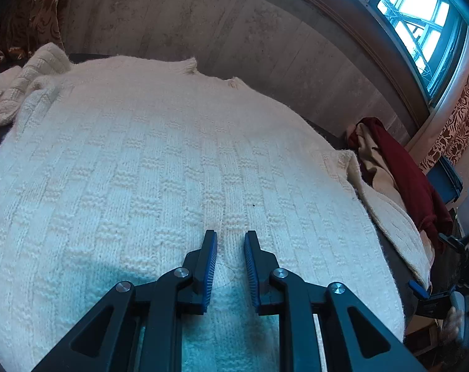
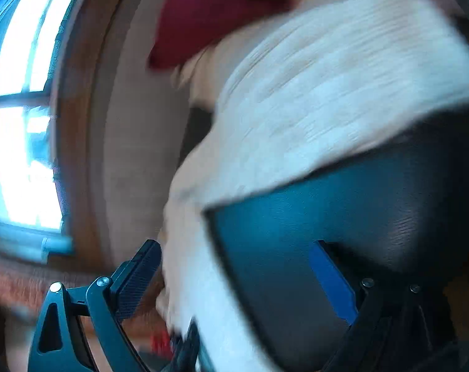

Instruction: Fold clothes

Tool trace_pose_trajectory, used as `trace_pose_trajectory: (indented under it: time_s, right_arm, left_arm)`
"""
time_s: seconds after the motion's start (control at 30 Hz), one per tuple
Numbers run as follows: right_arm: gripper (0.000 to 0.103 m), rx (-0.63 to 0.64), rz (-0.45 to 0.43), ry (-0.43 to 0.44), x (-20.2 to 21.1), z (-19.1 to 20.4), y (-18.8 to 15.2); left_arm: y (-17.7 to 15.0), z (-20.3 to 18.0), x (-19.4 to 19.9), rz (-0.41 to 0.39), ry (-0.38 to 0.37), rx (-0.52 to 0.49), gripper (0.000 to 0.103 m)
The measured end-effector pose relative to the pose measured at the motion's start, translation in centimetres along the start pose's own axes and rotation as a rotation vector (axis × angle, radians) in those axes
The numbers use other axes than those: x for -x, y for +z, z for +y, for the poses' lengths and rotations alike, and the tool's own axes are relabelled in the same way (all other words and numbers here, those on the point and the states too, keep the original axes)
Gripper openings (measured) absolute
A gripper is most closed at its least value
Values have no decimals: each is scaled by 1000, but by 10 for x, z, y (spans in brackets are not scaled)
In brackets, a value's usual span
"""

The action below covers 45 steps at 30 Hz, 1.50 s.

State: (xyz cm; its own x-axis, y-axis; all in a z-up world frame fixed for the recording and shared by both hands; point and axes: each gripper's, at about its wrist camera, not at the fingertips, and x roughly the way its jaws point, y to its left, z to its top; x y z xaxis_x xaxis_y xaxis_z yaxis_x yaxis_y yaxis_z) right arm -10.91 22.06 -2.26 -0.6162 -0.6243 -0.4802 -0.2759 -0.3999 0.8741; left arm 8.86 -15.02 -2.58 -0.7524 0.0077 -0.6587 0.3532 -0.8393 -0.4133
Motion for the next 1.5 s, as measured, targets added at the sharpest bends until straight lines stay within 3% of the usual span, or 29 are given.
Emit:
trace_pose_trajectory:
  time_s: [0.23, 0.33, 0.5, 0.57, 0.63, 0.7, 0.73, 0.87, 1.03, 1.1, 1.2, 1.27, 1.37, 1.5]
  right_arm:
    - [103, -73, -143, -56, -14, 10, 15]
    - [103, -44, -192, -104, -23, 16, 19]
    - [100, -103, -199, -68, -24, 15, 33]
    - [78, -25, -214, -56, -23, 17, 40]
    - [70, -23, -217, -49, -25, 11, 44]
    - [54, 22, -224, -85, -29, 6, 45]
    - [52, 35, -226, -86, -31, 6, 44]
    - [54, 41, -167, -89, -40, 8, 52]
    - [54, -153, -162, 18, -24, -13, 55]
    - [61, -185, -184, 14, -13, -15, 48]
    - [80, -166, -209, -25, -14, -5, 49]
    - [103, -138, -214, -56, -23, 6, 51]
    - [103, -74, -208, -113, -42, 25, 51]
    - [100, -88, -215, -107, -38, 22, 53]
  left_arm:
    - [-1, 3, 0, -4, -16, 10, 18]
    - [0, 4, 0, -3, -25, 14, 18]
    - [-1, 4, 0, -2, -29, 20, 18]
    - [-1, 3, 1, -5, -29, 24, 18]
    - [-1, 5, 1, -5, -33, 26, 18]
    - [-1, 5, 1, -7, -33, 24, 18]
    - [-1, 5, 1, -7, -35, 23, 18]
    - [-1, 6, 1, -7, -40, 26, 18]
    - [0, 7, 1, -4, -47, 29, 18]
    - [0, 7, 1, -5, -49, 30, 18]
    - [-1, 8, 1, -6, -55, 32, 18]
    - [-1, 8, 2, -7, -61, 35, 18]
    - [-1, 9, 2, -7, -70, 36, 18]
    - [0, 11, 2, -8, -84, 40, 18]
